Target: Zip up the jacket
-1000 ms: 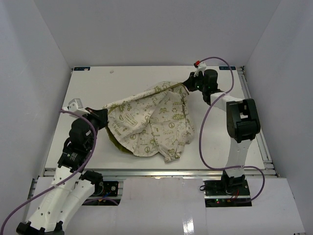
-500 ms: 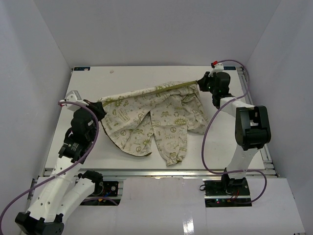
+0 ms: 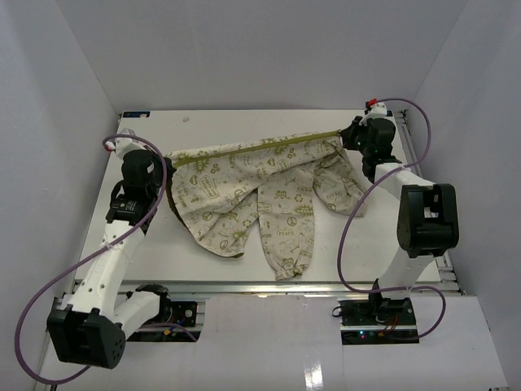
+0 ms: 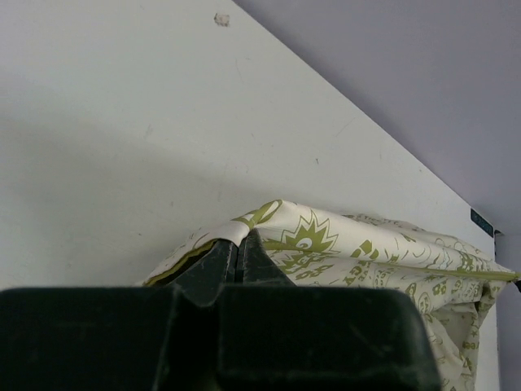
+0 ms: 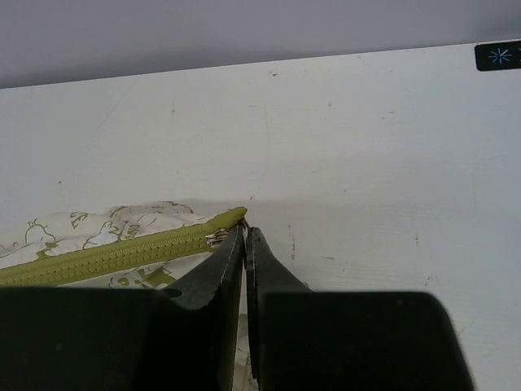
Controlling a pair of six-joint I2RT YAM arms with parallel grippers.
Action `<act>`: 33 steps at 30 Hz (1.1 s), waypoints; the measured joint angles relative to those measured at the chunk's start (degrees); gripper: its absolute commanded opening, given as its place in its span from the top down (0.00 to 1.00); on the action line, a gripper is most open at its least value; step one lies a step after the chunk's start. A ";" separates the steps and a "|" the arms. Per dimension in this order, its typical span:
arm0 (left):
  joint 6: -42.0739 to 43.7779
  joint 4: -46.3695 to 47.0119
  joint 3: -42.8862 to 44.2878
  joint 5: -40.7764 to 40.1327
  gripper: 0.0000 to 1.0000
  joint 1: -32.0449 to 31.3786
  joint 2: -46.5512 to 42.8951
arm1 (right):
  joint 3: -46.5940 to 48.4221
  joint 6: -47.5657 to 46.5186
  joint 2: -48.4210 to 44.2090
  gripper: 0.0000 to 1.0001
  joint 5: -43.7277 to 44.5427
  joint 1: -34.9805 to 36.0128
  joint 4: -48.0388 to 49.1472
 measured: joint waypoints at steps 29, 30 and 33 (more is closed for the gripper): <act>7.01 10.70 -8.43 26.87 0.02 -13.78 0.22 | 4.55 -1.19 -25.73 0.10 20.23 15.06 -34.90; 7.16 11.30 -9.18 26.88 0.02 -14.88 0.11 | 4.56 -0.79 -27.17 0.10 20.19 17.02 -36.45; 7.53 13.34 -12.29 26.48 0.02 -17.63 -0.93 | 3.51 0.96 -31.84 0.10 19.73 21.36 -41.36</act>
